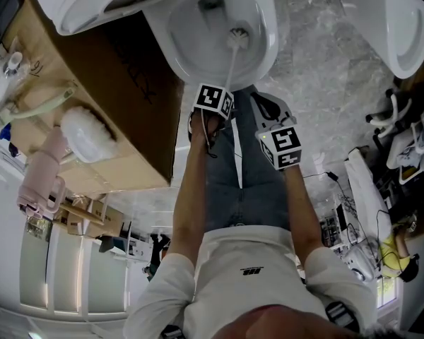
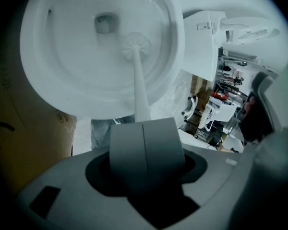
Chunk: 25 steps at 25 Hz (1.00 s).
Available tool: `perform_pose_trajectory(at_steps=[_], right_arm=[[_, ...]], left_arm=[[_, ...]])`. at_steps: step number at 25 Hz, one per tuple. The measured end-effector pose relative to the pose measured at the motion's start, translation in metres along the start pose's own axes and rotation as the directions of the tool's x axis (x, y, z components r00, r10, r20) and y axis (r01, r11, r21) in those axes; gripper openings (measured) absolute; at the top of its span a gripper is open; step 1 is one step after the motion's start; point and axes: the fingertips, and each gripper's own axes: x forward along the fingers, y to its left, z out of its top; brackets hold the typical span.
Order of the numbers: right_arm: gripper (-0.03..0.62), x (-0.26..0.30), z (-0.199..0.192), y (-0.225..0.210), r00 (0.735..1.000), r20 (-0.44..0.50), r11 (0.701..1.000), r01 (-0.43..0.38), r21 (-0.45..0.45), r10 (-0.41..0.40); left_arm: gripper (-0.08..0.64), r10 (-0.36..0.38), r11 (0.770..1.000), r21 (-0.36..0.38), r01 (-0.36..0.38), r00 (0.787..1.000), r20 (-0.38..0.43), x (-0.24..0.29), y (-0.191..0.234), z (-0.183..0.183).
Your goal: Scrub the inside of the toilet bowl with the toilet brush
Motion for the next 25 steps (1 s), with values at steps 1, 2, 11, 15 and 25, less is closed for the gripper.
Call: perform_pose_trajectory(at_steps=[1, 2, 11, 15, 25], right_arm=[[-0.005, 0.0, 0.0, -0.001, 1.0, 0.0, 1.0, 0.0, 0.0, 0.0], [-0.005, -0.001, 0.001, -0.002, 1.0, 0.001, 1.0, 0.0, -0.001, 0.0], [-0.005, -0.002, 0.006, -0.007, 1.0, 0.003, 1.0, -0.009, -0.004, 0.009], [-0.005, 0.002, 0.009, -0.007, 1.0, -0.006, 1.0, -0.024, -0.013, 0.024], [-0.005, 0.008, 0.024, -0.015, 0.999, -0.021, 0.998, -0.045, -0.048, 0.044]], left_arm=[[0.252, 0.0, 1.0, -0.002, 0.0, 1.0, 0.008, -0.002, -0.001, 0.003], [0.252, 0.0, 1.0, -0.005, 0.0, 1.0, 0.016, -0.004, -0.001, 0.006], [0.252, 0.075, 0.996, -0.054, -0.074, 0.997, 0.015, -0.019, 0.022, 0.004], [0.252, 0.102, 0.991, -0.08, -0.103, 0.995, -0.018, -0.017, 0.033, 0.001], [0.252, 0.068, 0.987, -0.147, -0.07, 0.998, -0.017, -0.019, 0.037, 0.032]])
